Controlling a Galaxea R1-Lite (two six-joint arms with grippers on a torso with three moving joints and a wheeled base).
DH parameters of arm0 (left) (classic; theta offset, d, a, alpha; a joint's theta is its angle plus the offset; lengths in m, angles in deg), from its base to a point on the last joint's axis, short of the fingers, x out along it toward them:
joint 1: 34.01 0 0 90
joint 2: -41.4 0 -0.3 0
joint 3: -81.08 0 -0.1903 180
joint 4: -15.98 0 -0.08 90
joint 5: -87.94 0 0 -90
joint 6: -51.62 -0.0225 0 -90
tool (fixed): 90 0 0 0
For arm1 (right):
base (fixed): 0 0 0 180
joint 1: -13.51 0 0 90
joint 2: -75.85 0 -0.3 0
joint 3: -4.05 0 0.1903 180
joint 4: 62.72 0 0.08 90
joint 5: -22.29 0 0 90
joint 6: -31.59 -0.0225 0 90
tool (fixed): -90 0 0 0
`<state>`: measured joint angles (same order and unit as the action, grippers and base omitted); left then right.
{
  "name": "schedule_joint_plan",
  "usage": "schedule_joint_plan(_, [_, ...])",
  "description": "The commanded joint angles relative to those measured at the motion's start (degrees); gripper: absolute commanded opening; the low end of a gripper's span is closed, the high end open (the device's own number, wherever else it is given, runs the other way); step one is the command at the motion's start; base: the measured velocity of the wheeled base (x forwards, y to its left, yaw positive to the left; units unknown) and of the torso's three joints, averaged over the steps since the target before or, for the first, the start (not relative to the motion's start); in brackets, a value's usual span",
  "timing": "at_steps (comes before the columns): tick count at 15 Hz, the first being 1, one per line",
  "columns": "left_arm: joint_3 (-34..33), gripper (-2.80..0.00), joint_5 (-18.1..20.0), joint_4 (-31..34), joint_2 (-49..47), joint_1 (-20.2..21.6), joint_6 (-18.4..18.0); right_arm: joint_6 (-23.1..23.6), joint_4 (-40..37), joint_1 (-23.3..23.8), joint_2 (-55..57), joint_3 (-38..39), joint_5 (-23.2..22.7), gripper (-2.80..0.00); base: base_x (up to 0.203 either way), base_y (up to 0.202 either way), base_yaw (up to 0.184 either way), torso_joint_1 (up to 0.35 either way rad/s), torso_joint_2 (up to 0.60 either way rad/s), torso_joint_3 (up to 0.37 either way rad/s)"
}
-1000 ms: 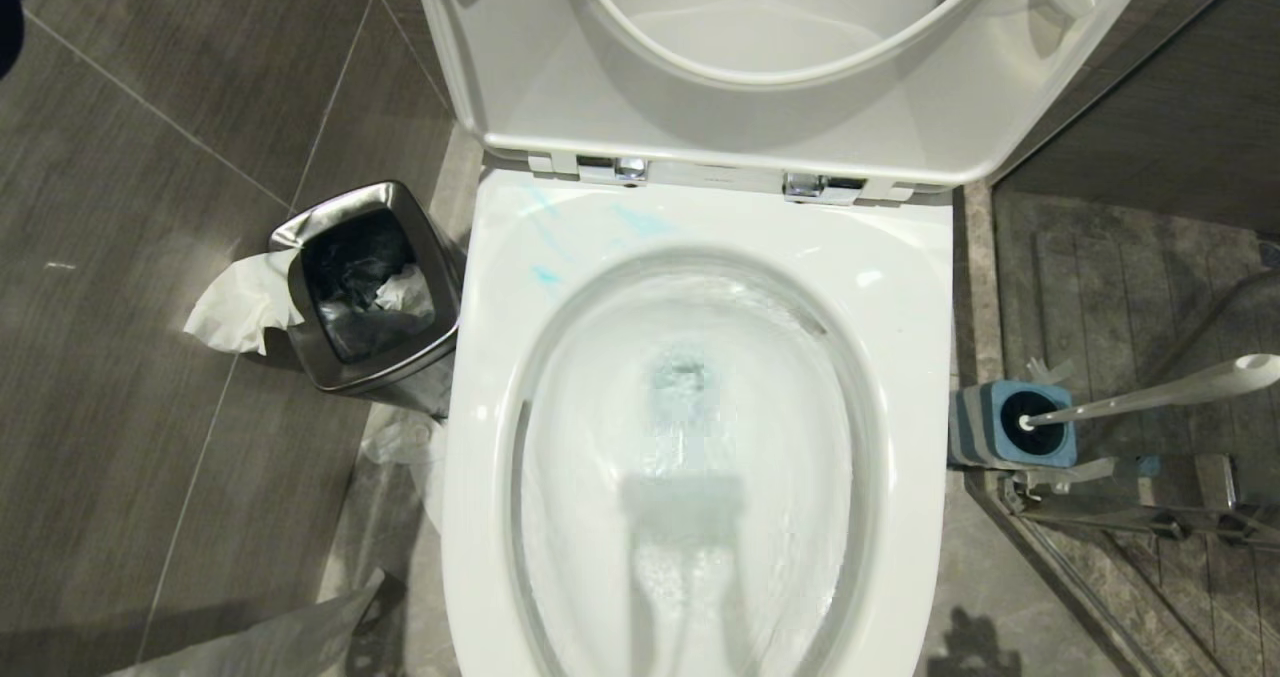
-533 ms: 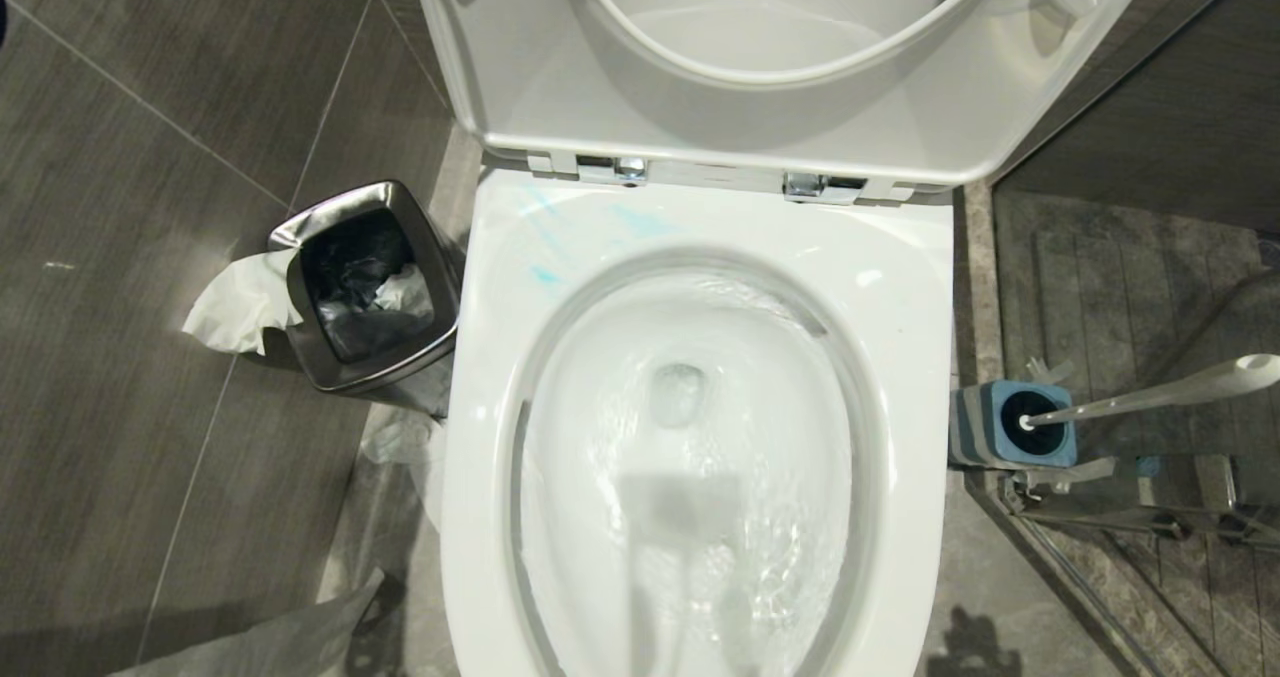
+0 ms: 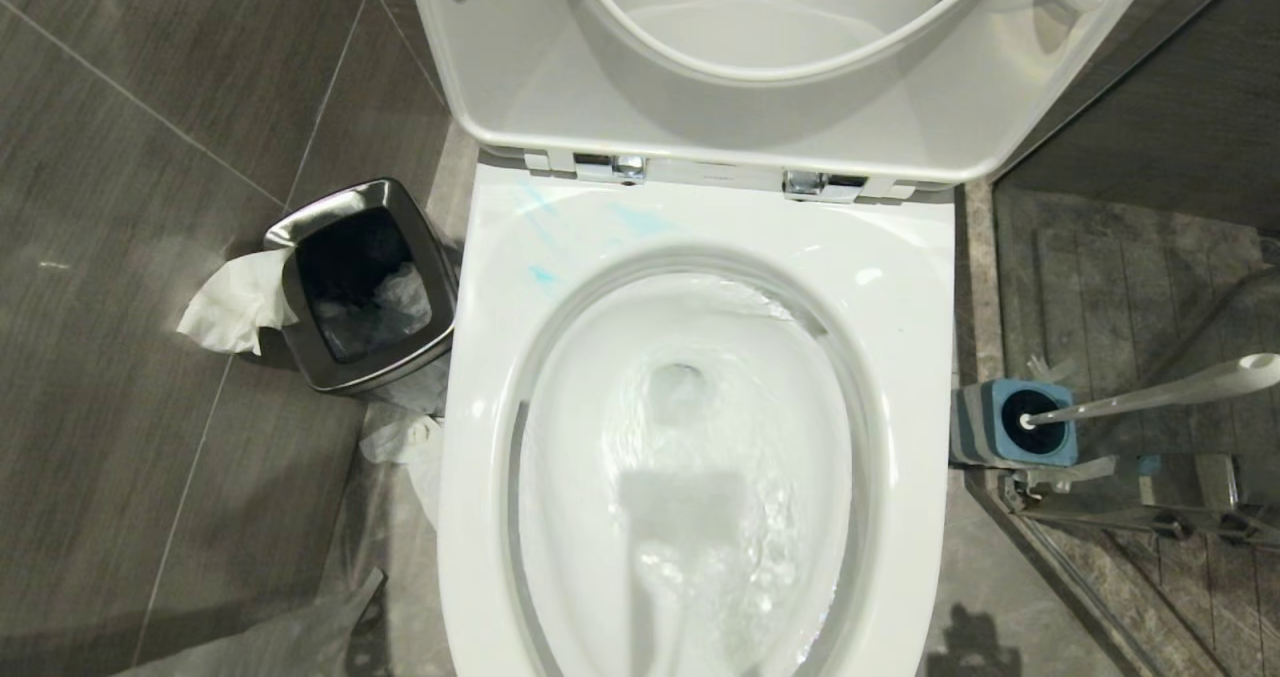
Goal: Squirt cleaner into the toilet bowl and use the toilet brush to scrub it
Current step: Flush the toilet
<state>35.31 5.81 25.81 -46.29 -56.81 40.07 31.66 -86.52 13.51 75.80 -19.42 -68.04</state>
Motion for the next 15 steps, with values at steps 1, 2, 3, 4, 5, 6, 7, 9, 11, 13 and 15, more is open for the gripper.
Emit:
schedule_joint_plan(1, [-0.23, -2.8, 0.07, 1.0, 6.54, -0.08, -0.35, 0.01, 0.0, 0.0, 0.05, 0.01, -0.02, -2.8, 0.0, 0.0, 0.0, 0.0, 0.0, 0.0])
schedule_joint_plan(2, [-0.32, -2.8, 0.09, 2.5, 8.06, -0.17, -1.06, 0.01, 0.0, 0.0, 0.05, 0.01, 0.02, -2.8, 0.0, 0.0, 0.0, 0.0, 0.0, 0.0])
schedule_joint_plan(3, [-0.41, -2.8, 0.16, 4.66, 9.51, -0.24, -2.0, 0.01, 0.0, 0.0, 0.05, 0.01, -0.02, -2.8, 0.0, 0.0, 0.0, 0.0, 0.0, 0.0])
schedule_joint_plan(4, [-0.52, -2.8, 0.22, 7.15, 10.59, -0.29, -2.39, 0.01, 0.0, 0.0, 0.05, 0.01, -0.02, -2.8, 0.0, 0.0, 0.0, 0.0, 0.0, 0.0])
schedule_joint_plan(5, [-0.63, -2.8, 0.43, 10.72, 11.66, -0.32, -2.48, 0.01, 0.0, 0.0, 0.05, 0.01, -0.02, -2.8, 0.0, 0.0, 0.0, 0.0, 0.0, 0.0])
schedule_joint_plan(6, [-1.07, -2.8, 0.54, 14.31, 12.74, -0.78, -2.47, 0.01, 0.02, 0.0, 0.05, 0.01, -0.02, -2.8, 0.0, 0.0, 0.0, 0.0, 0.0, 0.0])
schedule_joint_plan(7, [-1.54, -2.8, 0.56, 17.9, 13.86, -2.25, -2.13, 0.01, 0.0, 0.0, 0.05, 0.01, -0.02, -2.8, 0.0, 0.0, 0.0, 0.0, 0.0, 0.0])
schedule_joint_plan(9, [-1.82, -2.8, 0.56, 24.5, 15.26, -3.43, 0.6, 0.01, 0.0, 0.0, 0.05, 0.01, -0.02, -2.8, 0.0, 0.0, 0.0, 0.0, 0.0, 0.0])
schedule_joint_plan(11, [-1.65, -2.8, 0.79, 29.27, 15.87, -3.48, 3.75, 0.01, 0.0, 0.0, 0.05, 0.01, 0.0, -2.8, 0.0, 0.0, 0.0, 0.0, 0.0, 0.0])
schedule_joint_plan(13, [-1.61, -2.8, 0.69, 32.12, 16.71, -3.51, 4.33, 0.01, 0.0, 0.0, 0.05, 0.01, -0.02, -2.8, 0.0, 0.0, 0.0, 0.0, 0.0, 0.0])
schedule_joint_plan(15, [-1.54, -2.8, 0.18, 39.35, 18.55, -3.35, 4.26, 0.01, 0.0, 0.0, 0.05, 0.01, -0.02, -2.8, 0.0, 0.0, 0.0, 0.0, 0.0, 0.0])
